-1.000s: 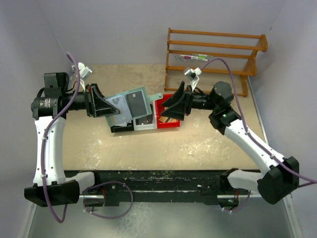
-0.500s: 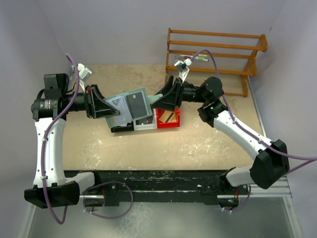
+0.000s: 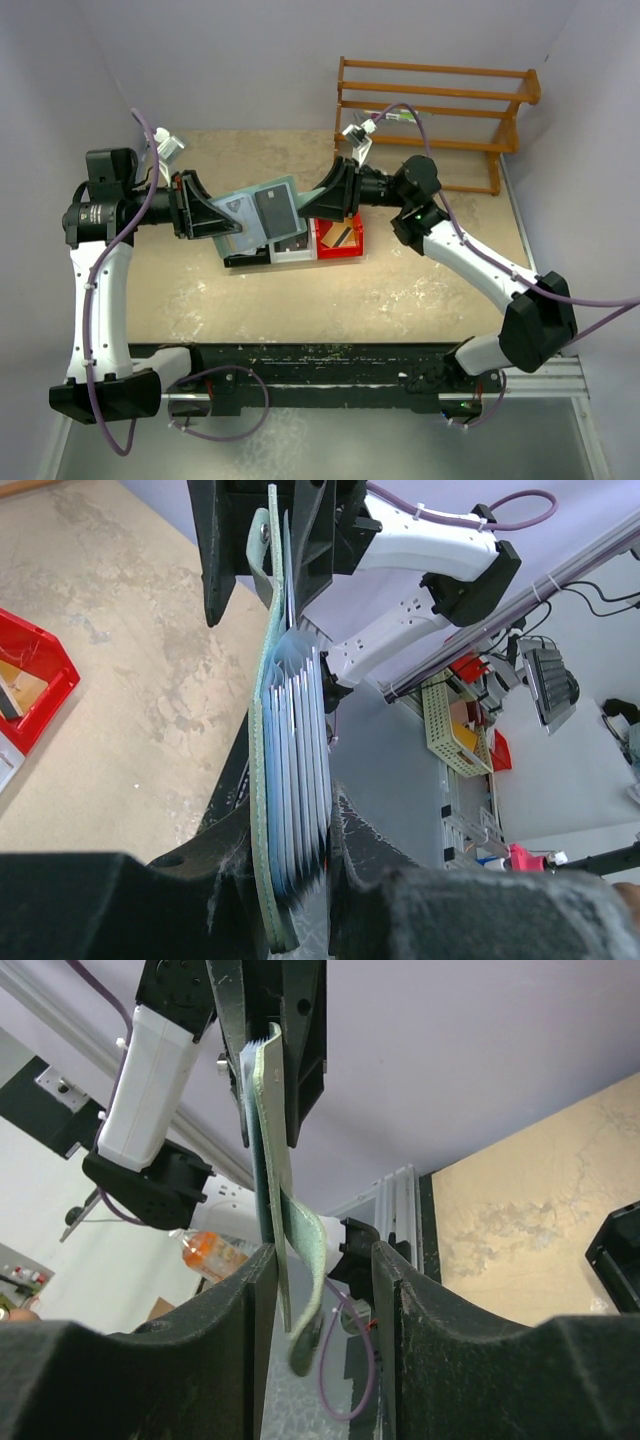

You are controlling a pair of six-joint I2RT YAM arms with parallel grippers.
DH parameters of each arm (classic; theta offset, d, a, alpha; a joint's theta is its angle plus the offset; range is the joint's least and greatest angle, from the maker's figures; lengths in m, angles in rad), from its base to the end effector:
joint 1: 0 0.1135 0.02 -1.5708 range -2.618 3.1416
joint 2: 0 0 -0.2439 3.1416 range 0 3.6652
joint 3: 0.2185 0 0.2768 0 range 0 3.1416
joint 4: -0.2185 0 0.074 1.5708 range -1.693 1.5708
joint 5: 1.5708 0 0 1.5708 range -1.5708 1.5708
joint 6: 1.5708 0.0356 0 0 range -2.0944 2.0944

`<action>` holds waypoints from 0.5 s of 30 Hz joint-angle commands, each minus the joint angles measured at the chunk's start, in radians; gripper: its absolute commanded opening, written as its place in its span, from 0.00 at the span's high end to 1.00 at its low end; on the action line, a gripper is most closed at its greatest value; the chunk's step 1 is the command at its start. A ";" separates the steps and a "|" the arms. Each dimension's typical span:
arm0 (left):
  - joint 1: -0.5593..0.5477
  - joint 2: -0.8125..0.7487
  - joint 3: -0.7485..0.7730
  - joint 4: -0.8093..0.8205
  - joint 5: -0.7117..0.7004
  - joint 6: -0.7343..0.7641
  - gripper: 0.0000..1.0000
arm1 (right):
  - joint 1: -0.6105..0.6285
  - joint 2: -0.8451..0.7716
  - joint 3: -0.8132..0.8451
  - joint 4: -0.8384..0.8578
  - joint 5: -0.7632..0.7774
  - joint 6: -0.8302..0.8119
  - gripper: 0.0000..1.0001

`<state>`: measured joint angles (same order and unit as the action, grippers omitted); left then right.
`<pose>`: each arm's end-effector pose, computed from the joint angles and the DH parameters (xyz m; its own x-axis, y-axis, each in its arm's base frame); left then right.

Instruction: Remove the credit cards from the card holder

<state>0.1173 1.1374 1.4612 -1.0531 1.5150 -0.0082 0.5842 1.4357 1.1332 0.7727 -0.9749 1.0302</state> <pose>0.2140 -0.0106 0.4271 -0.6678 -0.0791 -0.7402 0.7274 0.1419 -0.6714 0.2730 0.2158 0.3745 -0.5986 0.1811 -0.7803 -0.8001 -0.1827 0.5714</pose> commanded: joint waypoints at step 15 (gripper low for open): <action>0.000 -0.041 -0.013 0.085 0.146 -0.047 0.88 | -0.008 -0.076 0.019 0.105 -0.062 0.050 0.51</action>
<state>0.1173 1.1175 1.4506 -1.0088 1.5158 -0.0433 0.5869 1.4254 1.1332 0.7731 -0.9989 1.0504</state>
